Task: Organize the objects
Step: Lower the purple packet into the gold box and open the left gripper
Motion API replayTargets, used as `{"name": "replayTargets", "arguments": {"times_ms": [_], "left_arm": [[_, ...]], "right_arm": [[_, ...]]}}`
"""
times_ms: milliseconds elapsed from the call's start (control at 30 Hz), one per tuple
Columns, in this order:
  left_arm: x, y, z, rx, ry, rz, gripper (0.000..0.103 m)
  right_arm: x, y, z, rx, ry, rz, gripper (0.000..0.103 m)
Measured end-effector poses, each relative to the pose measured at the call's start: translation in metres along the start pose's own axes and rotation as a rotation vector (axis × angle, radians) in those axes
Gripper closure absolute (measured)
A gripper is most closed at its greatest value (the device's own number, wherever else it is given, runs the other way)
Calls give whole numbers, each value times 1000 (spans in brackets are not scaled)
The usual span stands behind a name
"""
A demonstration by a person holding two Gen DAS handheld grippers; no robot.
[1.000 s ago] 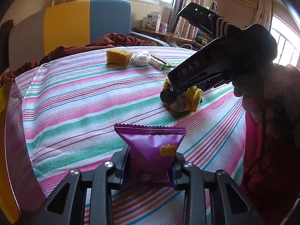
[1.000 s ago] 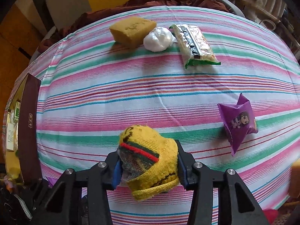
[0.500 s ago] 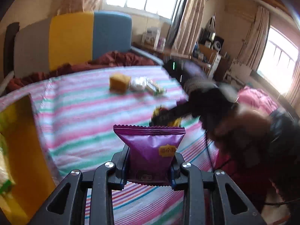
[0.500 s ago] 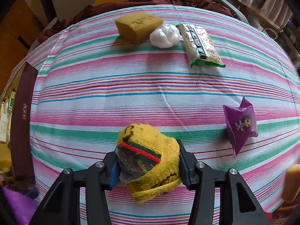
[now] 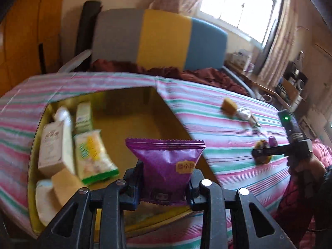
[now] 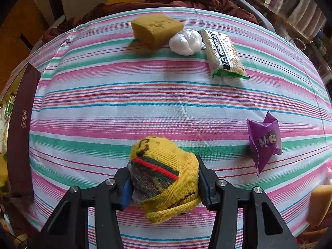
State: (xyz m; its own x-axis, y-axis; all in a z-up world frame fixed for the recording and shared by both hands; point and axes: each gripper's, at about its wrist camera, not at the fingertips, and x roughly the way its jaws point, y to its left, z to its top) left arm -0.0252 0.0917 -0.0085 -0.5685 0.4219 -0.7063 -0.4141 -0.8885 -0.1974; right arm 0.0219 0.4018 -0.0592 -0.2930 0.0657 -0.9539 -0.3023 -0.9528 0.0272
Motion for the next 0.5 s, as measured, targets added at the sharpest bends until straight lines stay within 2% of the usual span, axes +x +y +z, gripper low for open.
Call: {"name": "replayTargets", "arguments": {"times_ms": [267,500], "left_arm": [[13,34,-21,-18,78,85,71],[22,43,-30,-1,126,150,69]], "right_arm": [[0,7,-5,-17,-5,-18,51],[-3,-1,-6,-21,-6,-20,51]]}}
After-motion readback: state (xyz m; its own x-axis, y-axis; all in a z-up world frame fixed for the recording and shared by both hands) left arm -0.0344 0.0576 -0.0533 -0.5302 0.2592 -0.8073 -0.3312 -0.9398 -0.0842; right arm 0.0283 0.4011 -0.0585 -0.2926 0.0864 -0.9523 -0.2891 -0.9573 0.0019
